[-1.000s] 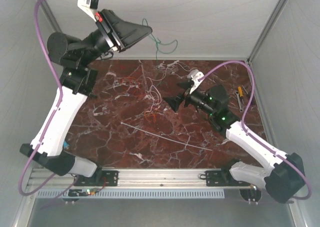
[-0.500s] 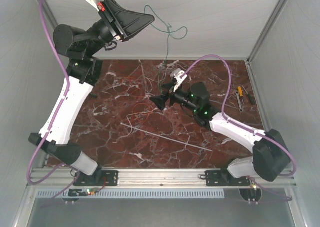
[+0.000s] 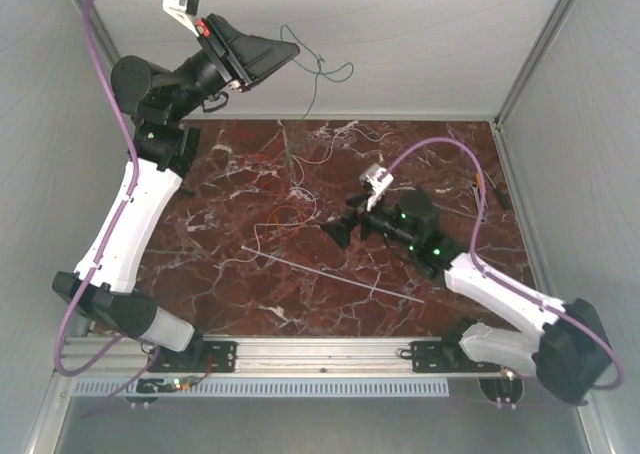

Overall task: Zip-tie the wires
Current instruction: Pick up the cable at the center of the board, then straighten the cable at the center of the board.

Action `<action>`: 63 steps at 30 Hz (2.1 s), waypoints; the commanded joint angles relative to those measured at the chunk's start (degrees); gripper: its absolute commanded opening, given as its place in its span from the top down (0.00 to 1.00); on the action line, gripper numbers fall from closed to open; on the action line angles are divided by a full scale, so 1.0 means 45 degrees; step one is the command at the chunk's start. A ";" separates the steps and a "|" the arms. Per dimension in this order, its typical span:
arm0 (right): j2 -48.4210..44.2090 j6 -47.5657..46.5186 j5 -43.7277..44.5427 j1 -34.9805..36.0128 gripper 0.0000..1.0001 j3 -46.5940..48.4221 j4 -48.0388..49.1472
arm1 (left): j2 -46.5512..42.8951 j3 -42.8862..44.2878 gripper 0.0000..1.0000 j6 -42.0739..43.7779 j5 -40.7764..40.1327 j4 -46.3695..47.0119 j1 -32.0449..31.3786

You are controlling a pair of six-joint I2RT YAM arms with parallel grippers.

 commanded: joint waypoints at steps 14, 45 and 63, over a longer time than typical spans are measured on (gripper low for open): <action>-0.4256 0.2318 0.1470 0.0261 0.02 -0.1056 -0.0700 | -0.1980 -0.4559 1.00 -0.2236 0.0025 0.2951 -0.0050; 0.1122 1.0919 0.3199 -0.0303 0.36 0.1327 0.2467 | -0.2374 -0.4014 1.00 -0.1505 -0.0664 0.2598 -0.0681; 0.2428 1.1218 0.3211 -0.0054 0.51 0.2524 0.1583 | -0.1983 -0.3533 1.00 -0.1578 -0.0590 0.2811 -0.0908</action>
